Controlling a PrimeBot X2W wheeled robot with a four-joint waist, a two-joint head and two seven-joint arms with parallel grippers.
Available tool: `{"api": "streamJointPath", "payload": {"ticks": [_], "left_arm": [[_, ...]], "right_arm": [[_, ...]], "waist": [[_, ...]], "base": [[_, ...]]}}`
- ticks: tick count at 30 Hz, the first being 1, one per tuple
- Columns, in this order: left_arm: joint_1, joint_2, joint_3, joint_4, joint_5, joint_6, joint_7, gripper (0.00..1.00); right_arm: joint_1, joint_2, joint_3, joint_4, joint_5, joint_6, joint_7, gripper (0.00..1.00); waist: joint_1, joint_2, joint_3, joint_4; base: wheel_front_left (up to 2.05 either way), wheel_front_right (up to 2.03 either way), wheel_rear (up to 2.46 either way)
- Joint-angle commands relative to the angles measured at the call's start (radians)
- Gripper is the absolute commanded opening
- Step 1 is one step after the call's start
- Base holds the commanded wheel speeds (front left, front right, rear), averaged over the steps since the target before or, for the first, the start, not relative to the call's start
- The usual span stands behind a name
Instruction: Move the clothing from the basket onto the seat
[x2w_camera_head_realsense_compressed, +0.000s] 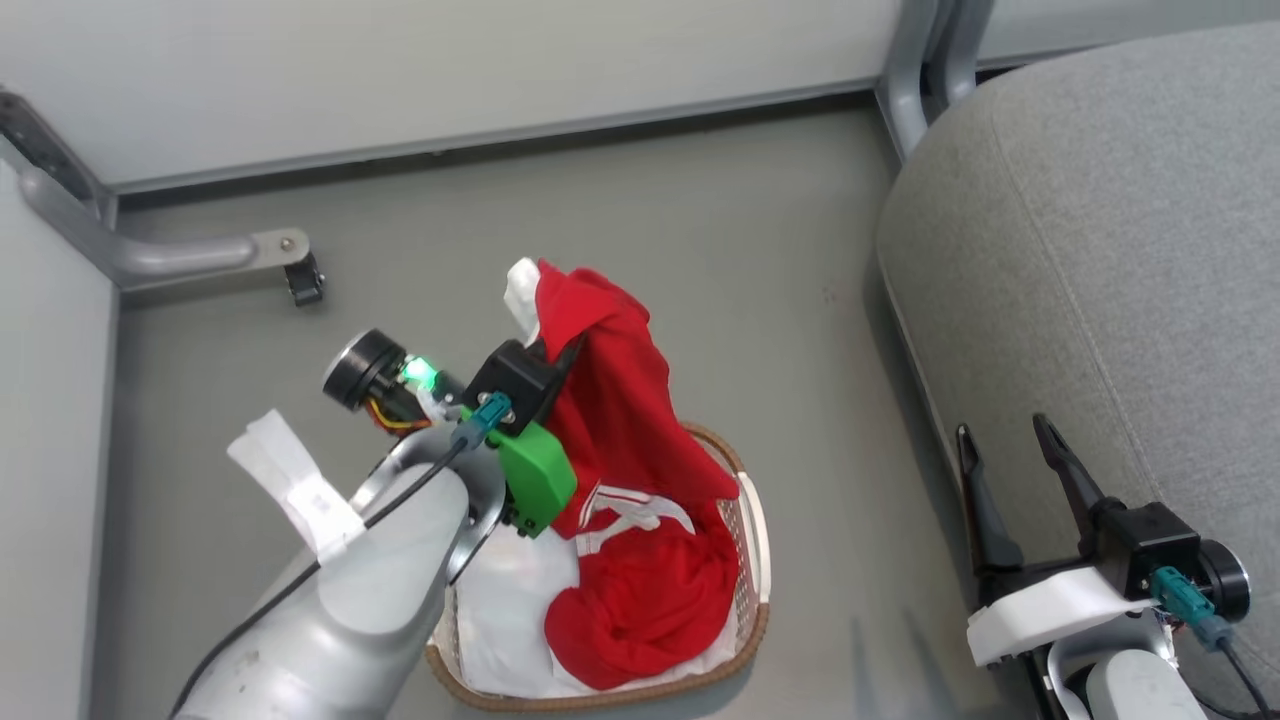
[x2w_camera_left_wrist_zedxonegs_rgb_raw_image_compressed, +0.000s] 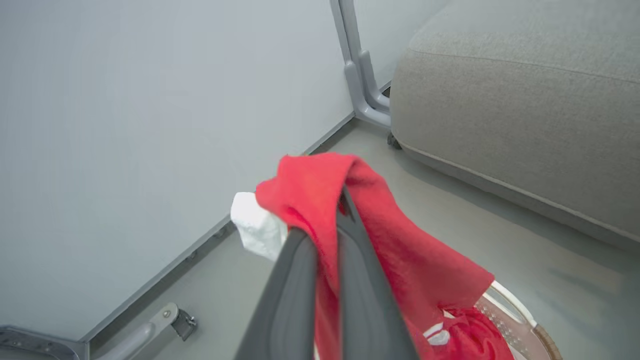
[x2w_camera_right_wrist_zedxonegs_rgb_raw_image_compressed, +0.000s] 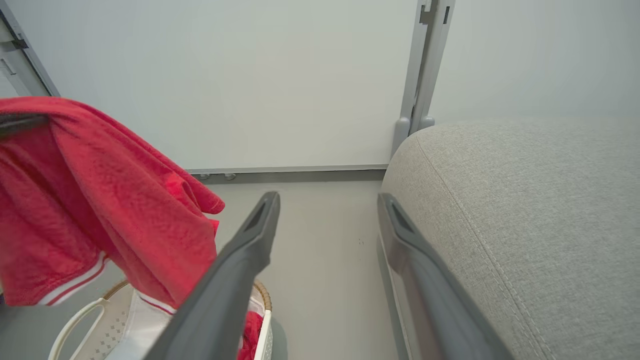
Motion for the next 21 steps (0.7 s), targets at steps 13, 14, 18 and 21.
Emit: {"api": "streamJointPath", "payload": {"ticks": [13,14,18,21], "left_arm": [[-0.27,0.113,-0.17,-0.265,-0.247,-0.002,0.144,0.0],[-0.28,0.112,-0.17,-0.268,-0.254,-0.002,0.15,0.0],[-0.312,0.097,-0.167,-0.266,-0.271,-0.002,0.16,0.0],[-0.32,0.081,-0.171,-0.262,-0.277,0.006,0.165,0.0]], "right_arm": [[-0.069,-0.004,0.125,-0.021,-0.064,0.0,-0.002,1.0],[-0.079,-0.004,0.138,-0.023,-0.065,0.0,-0.002,1.0],[-0.122,-0.004,0.216,-0.038,-0.051,0.0,-0.002,1.0],[-0.148,-0.004,0.277,-0.052,-0.04,0.0,-0.002,1.0]], "waist": [[0.0,-0.0001,-0.176,0.035],[0.0,-0.0001,-0.176,0.034],[0.0,-0.0001,-0.176,0.031],[0.0,-0.0001,-0.178,0.033]], "base": [[0.0,0.0,0.0],[0.0,0.0,0.0],[0.0,0.0,0.0],[0.0,0.0,0.0]]}}
